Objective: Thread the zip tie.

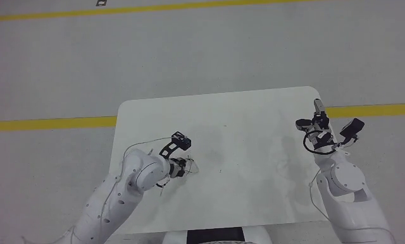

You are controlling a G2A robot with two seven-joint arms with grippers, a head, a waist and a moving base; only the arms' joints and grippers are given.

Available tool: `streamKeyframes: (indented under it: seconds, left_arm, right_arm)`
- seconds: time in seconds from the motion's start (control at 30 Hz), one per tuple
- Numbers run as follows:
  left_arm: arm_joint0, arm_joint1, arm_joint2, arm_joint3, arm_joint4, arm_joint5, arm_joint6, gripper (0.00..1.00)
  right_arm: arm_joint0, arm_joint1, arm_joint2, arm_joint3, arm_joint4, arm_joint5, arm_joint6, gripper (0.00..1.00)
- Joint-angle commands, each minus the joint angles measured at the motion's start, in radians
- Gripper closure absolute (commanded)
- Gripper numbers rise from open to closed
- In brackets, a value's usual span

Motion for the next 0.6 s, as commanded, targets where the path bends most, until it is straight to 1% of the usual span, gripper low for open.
streamKeyframes:
  seconds: [0.0, 0.03, 0.1, 0.13, 0.2, 0.23, 0.27, 0.33, 0.4, 0.47, 0.57]
  left_arm:
    - [-0.011, 0.006, -0.031, 0.031, -0.057, -0.030, -0.022, 1.00]
    - [-0.018, 0.010, -0.047, 0.042, -0.081, -0.060, -0.030, 1.00]
    - [-0.023, 0.016, -0.073, 0.061, -0.135, -0.122, -0.040, 1.00]
    - [-0.025, 0.021, -0.093, 0.070, -0.161, -0.149, -0.037, 1.00]
    - [-0.023, 0.028, -0.118, 0.079, -0.218, -0.212, -0.038, 1.00]
    - [-0.023, 0.032, -0.134, 0.088, -0.243, -0.234, -0.036, 1.00]
    - [-0.021, 0.036, -0.146, 0.093, -0.285, -0.245, -0.040, 1.00]
    - [-0.027, 0.045, -0.154, 0.089, -0.339, -0.245, -0.049, 1.00]
    - [-0.039, 0.057, -0.147, 0.086, -0.417, -0.245, -0.064, 1.00]
    - [-0.053, 0.070, -0.135, 0.098, -0.482, -0.245, -0.072, 1.00]
    - [-0.077, 0.086, -0.118, 0.123, -0.550, -0.245, -0.077, 1.00]
  right_arm:
    - [0.000, 0.000, 0.000, 0.000, 0.000, 0.000, 0.000, 0.00]
    - [0.000, 0.000, 0.000, 0.000, 0.000, 0.000, 0.000, 0.00]
    - [0.000, 0.000, 0.000, 0.000, 0.000, 0.000, 0.000, 0.00]
    - [0.000, 0.000, 0.000, 0.000, 0.000, 0.000, 0.000, 0.00]
    - [0.000, 0.000, 0.000, 0.000, 0.000, 0.000, 0.000, 0.00]
    - [0.000, 0.000, 0.000, 0.000, 0.000, 0.000, 0.000, 0.00]
    - [0.000, 0.000, 0.000, 0.000, 0.000, 0.000, 0.000, 0.00]
    - [0.000, 0.000, 0.000, 0.000, 0.000, 0.000, 0.000, 0.00]
    - [0.000, 0.000, 0.000, 0.000, 0.000, 0.000, 0.000, 0.00]
    - [0.000, 0.000, 0.000, 0.000, 0.000, 0.000, 0.000, 0.00]
    - [0.000, 0.000, 0.000, 0.000, 0.000, 0.000, 0.000, 0.00]
